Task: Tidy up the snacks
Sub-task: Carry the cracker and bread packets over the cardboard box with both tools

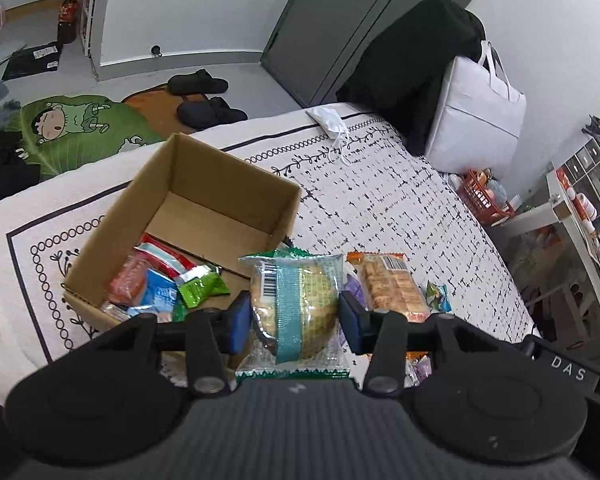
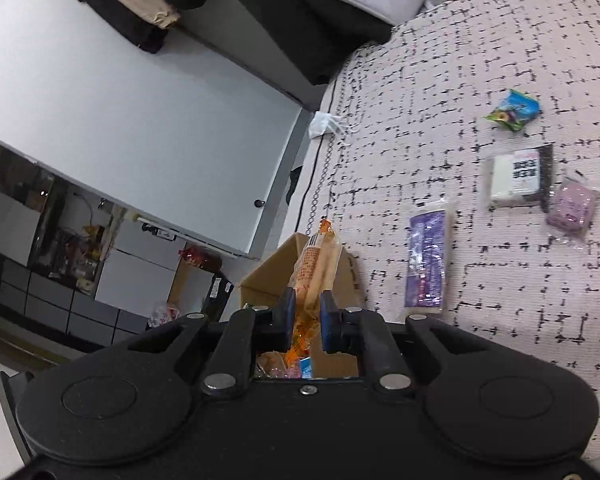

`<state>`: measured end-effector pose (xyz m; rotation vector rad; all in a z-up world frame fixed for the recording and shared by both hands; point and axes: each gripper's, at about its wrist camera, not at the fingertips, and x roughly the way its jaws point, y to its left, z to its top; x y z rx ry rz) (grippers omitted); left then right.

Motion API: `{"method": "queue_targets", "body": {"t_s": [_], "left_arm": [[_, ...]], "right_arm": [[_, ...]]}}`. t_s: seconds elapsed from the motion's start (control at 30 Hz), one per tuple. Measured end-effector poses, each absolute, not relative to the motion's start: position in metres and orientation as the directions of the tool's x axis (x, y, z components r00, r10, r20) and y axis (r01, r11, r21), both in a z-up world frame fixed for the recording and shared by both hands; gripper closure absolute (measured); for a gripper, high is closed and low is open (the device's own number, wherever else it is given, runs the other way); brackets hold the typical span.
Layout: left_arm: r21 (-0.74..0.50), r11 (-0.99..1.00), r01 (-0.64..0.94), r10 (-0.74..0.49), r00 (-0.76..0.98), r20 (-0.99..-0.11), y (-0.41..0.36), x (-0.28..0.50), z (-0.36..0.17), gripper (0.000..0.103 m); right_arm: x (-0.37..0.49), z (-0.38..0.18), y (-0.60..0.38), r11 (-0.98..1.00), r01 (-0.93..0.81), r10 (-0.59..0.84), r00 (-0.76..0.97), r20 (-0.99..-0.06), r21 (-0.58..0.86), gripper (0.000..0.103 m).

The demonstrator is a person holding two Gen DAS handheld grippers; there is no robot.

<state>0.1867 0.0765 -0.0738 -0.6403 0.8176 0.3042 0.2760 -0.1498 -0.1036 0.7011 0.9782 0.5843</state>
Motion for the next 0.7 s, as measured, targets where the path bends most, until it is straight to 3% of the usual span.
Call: {"method": "queue_targets", "body": {"t_s": [0.7], "left_arm": [[-0.446,0.712,-0.542,0.003,0.638,-0.77,0.138,0.18,-0.098,0.057]], "right_arm": [[0.268,-0.12,-0.077,0.664,-0.227,0.734,0.375,-0.565,0.712,0.091]]}}
